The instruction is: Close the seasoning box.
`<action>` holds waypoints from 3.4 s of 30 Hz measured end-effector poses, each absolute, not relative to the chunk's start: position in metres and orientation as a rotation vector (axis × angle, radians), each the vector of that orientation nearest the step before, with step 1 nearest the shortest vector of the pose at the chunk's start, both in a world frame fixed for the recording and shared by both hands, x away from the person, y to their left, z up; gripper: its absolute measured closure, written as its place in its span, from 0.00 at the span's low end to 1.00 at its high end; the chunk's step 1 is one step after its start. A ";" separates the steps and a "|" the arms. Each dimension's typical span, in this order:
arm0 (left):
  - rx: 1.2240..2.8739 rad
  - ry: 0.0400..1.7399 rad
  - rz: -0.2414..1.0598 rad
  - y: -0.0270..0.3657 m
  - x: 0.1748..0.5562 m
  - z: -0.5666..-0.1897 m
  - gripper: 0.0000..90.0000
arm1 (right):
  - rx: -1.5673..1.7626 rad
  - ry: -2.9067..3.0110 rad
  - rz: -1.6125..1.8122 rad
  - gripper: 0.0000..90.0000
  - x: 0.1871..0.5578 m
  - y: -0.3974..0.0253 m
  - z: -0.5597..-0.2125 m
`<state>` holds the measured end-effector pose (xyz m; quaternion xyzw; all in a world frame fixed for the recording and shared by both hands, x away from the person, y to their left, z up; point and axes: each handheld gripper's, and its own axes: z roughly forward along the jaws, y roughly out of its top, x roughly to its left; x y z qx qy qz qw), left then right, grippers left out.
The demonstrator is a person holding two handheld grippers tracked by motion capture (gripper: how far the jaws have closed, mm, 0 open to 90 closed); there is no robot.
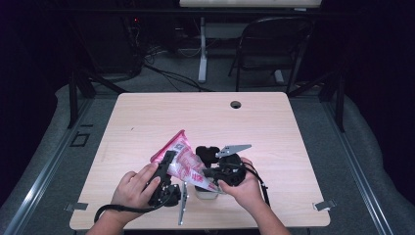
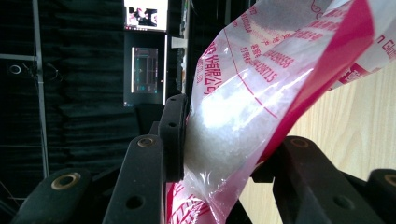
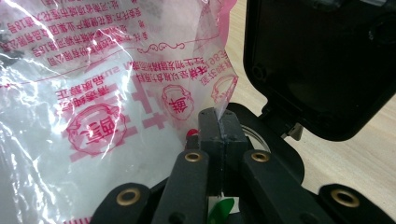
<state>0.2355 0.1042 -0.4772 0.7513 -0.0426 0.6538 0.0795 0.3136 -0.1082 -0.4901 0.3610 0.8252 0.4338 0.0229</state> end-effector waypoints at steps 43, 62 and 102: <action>2.251 -0.129 1.946 0.103 0.235 -0.476 0.72 | 1.114 2.561 1.336 1.00 0.314 -0.107 -0.490; 2.252 -0.147 1.953 0.101 0.234 -0.474 0.72 | 1.117 2.557 1.340 1.00 0.314 -0.107 -0.490; 2.298 -0.181 1.941 0.104 0.233 -0.470 0.73 | 1.141 2.520 1.344 1.00 0.316 -0.113 -0.490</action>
